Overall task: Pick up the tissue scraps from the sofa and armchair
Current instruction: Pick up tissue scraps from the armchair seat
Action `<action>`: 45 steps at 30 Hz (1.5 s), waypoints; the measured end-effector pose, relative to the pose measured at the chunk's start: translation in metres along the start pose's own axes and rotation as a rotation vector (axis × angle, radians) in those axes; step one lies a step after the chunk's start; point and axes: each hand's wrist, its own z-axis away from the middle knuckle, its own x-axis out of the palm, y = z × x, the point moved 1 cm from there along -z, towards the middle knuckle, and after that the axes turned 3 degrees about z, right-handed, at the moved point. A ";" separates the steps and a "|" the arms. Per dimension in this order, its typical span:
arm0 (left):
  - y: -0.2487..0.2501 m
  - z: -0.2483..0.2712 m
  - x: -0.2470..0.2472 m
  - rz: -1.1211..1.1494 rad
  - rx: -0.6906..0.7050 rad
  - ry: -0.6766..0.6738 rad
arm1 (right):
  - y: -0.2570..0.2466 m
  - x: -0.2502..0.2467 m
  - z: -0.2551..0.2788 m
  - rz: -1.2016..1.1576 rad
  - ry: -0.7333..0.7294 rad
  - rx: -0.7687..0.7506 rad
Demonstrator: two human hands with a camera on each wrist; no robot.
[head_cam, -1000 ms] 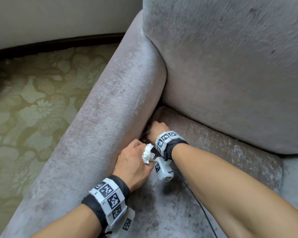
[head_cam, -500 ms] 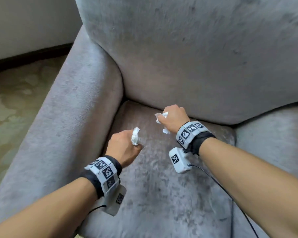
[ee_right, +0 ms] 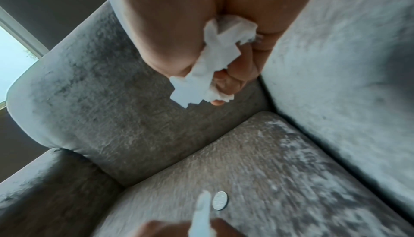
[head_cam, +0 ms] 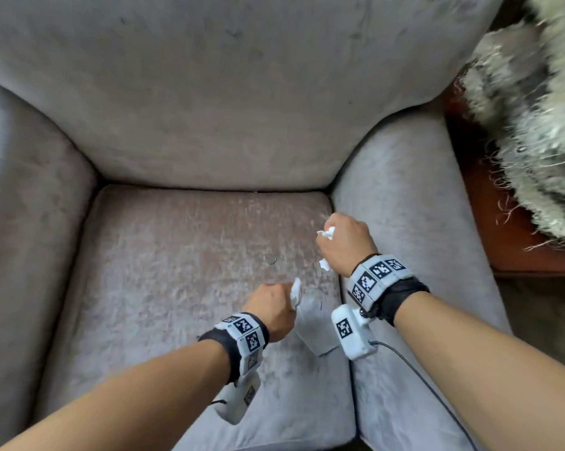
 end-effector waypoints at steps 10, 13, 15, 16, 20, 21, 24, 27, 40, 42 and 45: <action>0.019 -0.029 0.068 -0.373 0.095 -0.193 | 0.049 0.006 0.007 -0.063 0.011 0.055; 0.018 -0.028 0.068 -0.426 0.140 -0.186 | 0.051 0.011 0.006 -0.074 0.011 0.066; 0.017 -0.022 0.063 -0.423 0.153 -0.187 | 0.049 0.014 0.006 -0.086 0.001 0.073; 0.015 -0.017 0.057 -0.396 0.144 -0.181 | 0.046 0.015 0.008 -0.093 -0.014 0.078; 0.001 0.008 0.021 -0.231 0.128 -0.120 | 0.020 0.010 0.014 -0.093 -0.060 0.063; -0.005 0.014 0.010 -0.201 0.135 -0.105 | 0.010 0.007 0.015 -0.082 -0.069 0.045; -0.016 0.032 -0.024 -0.193 0.141 -0.039 | -0.022 -0.003 0.018 -0.053 -0.098 -0.015; -0.026 0.044 -0.063 -0.138 0.050 0.062 | -0.047 -0.010 0.019 -0.028 -0.129 -0.055; -0.062 0.075 -0.134 -0.004 -0.171 0.212 | -0.064 0.035 -0.004 -0.055 -0.200 0.001; -0.070 0.074 -0.132 0.036 -0.196 0.225 | -0.058 0.052 -0.008 -0.069 -0.216 0.015; -0.076 0.074 -0.129 0.084 -0.193 0.243 | -0.050 0.072 -0.012 -0.066 -0.189 0.050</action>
